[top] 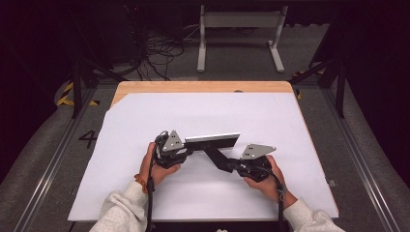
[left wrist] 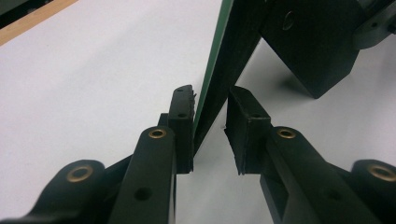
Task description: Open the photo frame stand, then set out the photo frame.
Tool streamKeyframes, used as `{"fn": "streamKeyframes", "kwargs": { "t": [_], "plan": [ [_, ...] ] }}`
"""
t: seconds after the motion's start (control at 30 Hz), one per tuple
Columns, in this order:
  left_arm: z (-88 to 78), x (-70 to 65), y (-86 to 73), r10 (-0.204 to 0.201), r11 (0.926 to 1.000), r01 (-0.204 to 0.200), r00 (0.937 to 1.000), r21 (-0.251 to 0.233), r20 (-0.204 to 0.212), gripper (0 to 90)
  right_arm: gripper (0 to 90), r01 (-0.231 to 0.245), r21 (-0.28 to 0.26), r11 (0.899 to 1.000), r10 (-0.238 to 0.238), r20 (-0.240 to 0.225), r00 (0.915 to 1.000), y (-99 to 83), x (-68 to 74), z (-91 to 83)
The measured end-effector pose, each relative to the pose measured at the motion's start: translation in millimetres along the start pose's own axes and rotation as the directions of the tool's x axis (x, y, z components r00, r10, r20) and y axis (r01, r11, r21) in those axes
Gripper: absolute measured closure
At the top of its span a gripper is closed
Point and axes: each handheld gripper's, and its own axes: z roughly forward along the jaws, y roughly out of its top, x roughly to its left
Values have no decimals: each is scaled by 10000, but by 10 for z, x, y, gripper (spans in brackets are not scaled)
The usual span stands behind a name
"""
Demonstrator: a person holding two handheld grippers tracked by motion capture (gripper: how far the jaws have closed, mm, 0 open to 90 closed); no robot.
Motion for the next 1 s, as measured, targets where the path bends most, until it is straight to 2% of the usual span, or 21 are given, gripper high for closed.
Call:
{"fn": "streamKeyframes", "kwargs": {
  "t": [0.77, 1.0],
  "plan": [
    [-51, -25, -14, -38, 9999, 38, 10000, 140, 23, 743, 826, -75, 72, 9999, 77, -159, 9998, 6, -18, -6],
    [-97, -61, -25, 85, 9997, -84, 9999, 214, -85, 762, 820, -114, 92, 9999, 116, -210, 9997, 3, -26, -13]
  ]
}}
